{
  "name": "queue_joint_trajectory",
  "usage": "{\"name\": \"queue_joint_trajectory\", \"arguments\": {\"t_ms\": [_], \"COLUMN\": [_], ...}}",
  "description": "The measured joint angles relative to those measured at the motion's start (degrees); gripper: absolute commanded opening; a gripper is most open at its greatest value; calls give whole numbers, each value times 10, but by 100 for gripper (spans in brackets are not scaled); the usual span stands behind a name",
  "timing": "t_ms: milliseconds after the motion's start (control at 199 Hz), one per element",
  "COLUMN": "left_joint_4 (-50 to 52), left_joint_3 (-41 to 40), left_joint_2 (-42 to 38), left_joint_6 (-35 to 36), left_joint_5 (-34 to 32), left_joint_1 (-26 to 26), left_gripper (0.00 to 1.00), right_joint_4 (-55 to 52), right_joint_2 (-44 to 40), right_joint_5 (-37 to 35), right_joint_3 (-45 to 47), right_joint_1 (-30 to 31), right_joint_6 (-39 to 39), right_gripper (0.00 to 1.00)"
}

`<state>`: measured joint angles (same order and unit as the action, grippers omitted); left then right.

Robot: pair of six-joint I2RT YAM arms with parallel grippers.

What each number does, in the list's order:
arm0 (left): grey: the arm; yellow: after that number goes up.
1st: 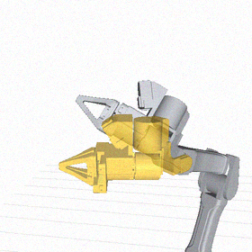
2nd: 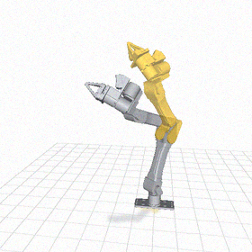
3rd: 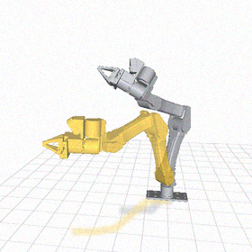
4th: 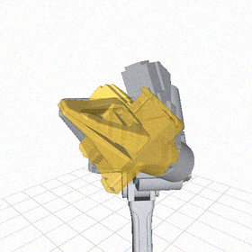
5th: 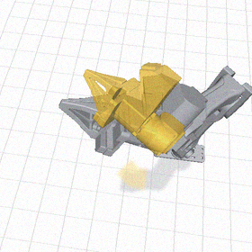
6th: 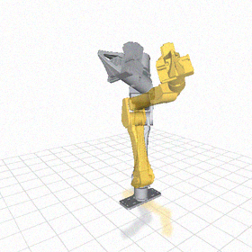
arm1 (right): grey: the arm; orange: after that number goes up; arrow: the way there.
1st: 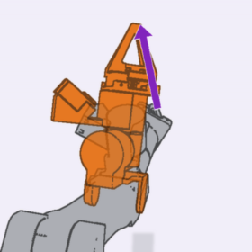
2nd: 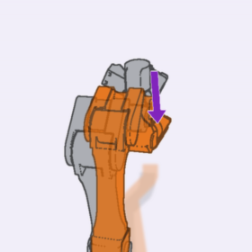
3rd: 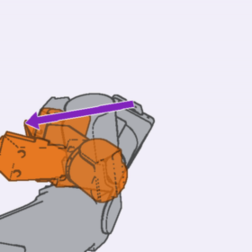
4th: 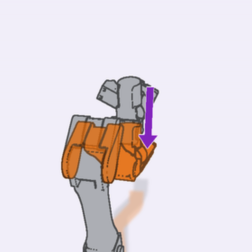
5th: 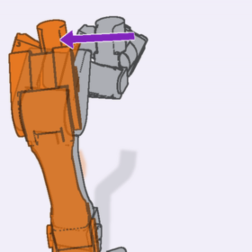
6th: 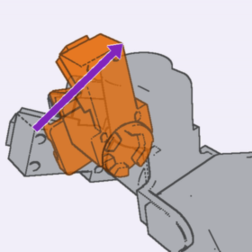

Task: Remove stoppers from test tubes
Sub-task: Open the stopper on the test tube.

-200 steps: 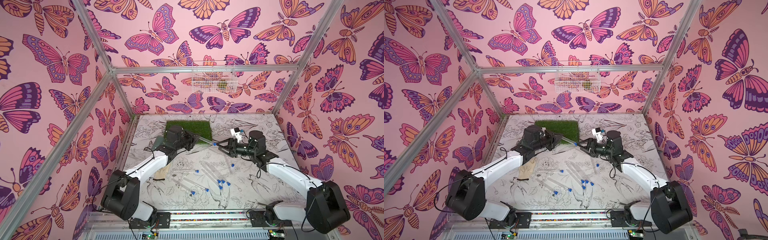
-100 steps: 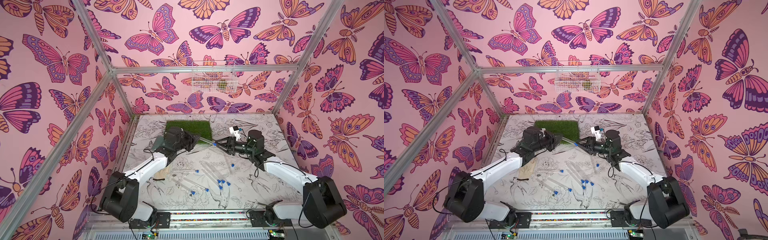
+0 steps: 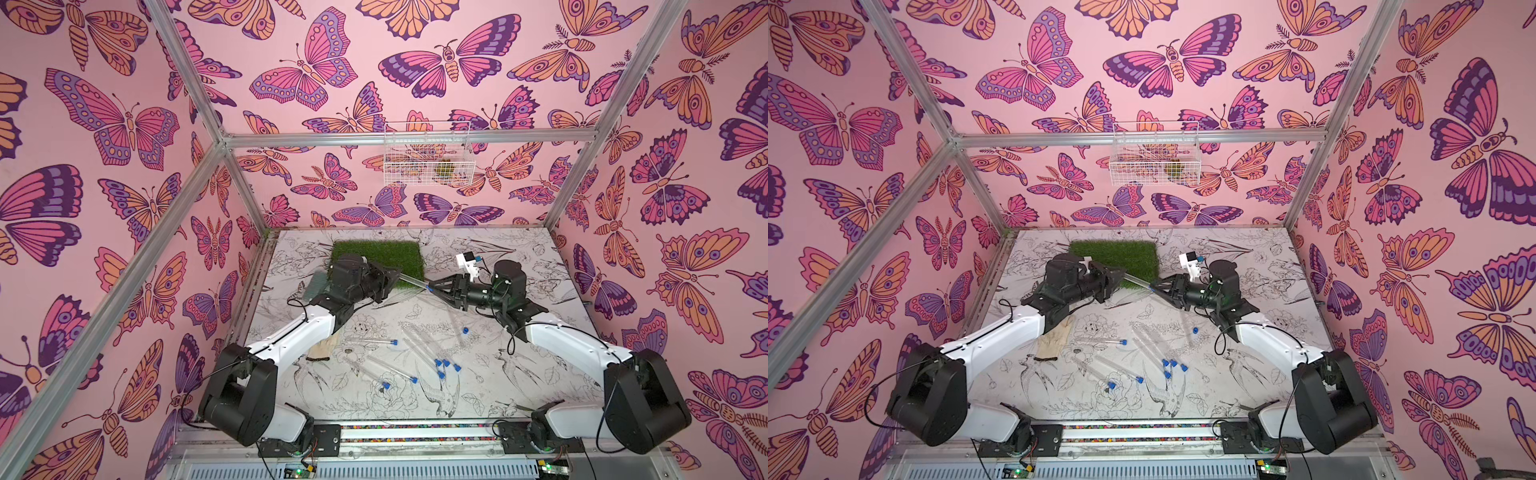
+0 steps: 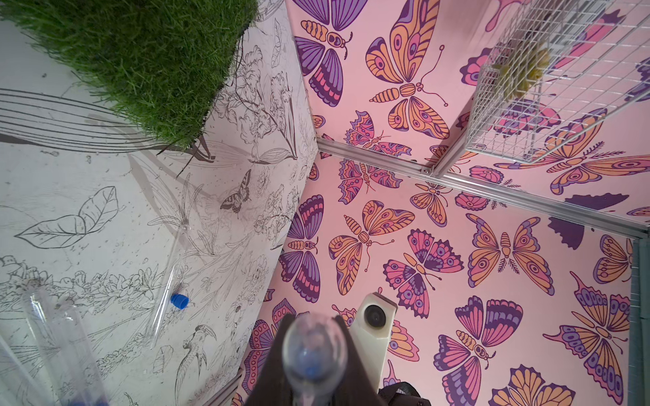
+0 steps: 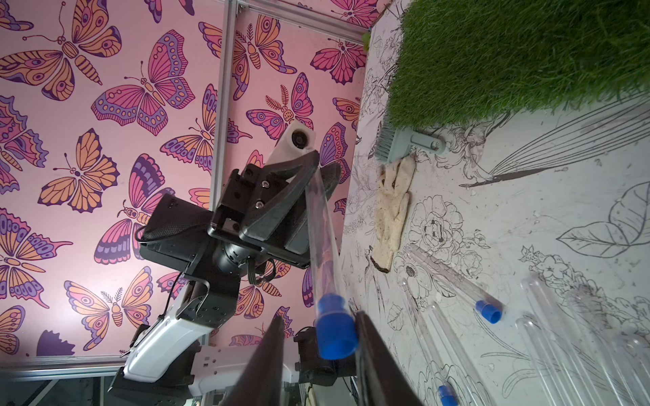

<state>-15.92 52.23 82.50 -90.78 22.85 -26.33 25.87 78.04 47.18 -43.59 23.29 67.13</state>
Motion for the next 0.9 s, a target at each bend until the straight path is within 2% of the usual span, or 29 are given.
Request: {"name": "queue_joint_trajectory", "arguments": {"t_ms": [587, 904], "left_joint_4": [-22, -38], "left_joint_3": [-24, -47], "left_joint_2": [0, -16], "left_joint_6": [-20, -33], "left_joint_5": [-5, -17], "left_joint_1": [0, 2], "left_gripper": [2, 2], "right_joint_4": [28, 49], "right_joint_2": [35, 45], "right_joint_5": [1, 7], "right_joint_3": [0, -1], "right_joint_1": [0, 2], "right_joint_6": [6, 21], "right_gripper": [19, 17]}}
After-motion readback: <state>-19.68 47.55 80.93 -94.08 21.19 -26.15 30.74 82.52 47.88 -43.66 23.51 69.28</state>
